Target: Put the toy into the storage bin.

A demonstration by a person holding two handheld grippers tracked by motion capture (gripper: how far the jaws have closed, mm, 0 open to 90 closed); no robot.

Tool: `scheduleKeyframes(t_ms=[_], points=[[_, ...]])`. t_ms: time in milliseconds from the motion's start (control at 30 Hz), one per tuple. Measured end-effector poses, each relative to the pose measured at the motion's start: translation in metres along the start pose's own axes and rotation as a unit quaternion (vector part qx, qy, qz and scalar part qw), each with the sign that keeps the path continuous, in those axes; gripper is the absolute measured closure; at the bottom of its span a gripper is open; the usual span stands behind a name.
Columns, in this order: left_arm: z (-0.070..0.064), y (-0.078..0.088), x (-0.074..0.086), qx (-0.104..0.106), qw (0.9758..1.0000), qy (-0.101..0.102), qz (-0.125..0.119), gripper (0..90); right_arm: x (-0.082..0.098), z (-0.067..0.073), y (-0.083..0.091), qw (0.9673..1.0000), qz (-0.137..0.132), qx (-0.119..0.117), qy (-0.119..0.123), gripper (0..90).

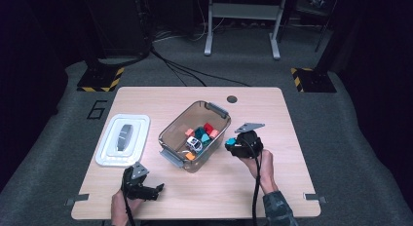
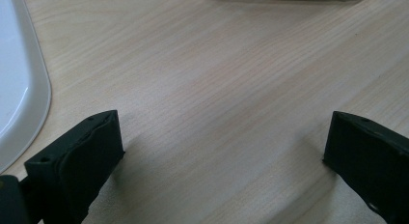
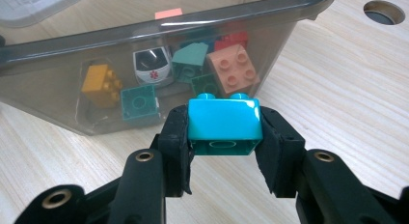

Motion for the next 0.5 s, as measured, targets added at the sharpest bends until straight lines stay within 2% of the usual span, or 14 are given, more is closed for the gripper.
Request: scheduleKeyframes(t_ms=[67,233,333,500], points=[[0.000,0.000,0.000,0.003,1.0000,0.001,0.001,0.0,-0.003,-0.003,0.002,1.0000,0.005,0.004,-0.004,59.0],[0.000,0.000,0.000,0.000,1.0000,-0.001,-0.001,0.0,-0.010,-0.007,0.008,0.9999,-0.008,0.006,0.003,59.0],[0.000,0.000,0.000,0.001,1.0000,0.003,-0.001,0.0,-0.011,-0.009,0.010,0.9999,-0.003,0.008,-0.006,59.0],[0.000,0.000,0.000,0.001,1.0000,-0.001,0.000,0.0,-0.011,-0.012,0.013,0.9998,-0.010,0.009,-0.011,59.0]])
Point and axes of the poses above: each handheld gripper's, and its own axes: y roughly backward along the jaws, x roughly out of its underside, z roughly to its left, the point moved 9 cm from there along -y, roughly forward along the jaws, and after that the axes turned 13 degrees about -z, right-handed, at the moved point
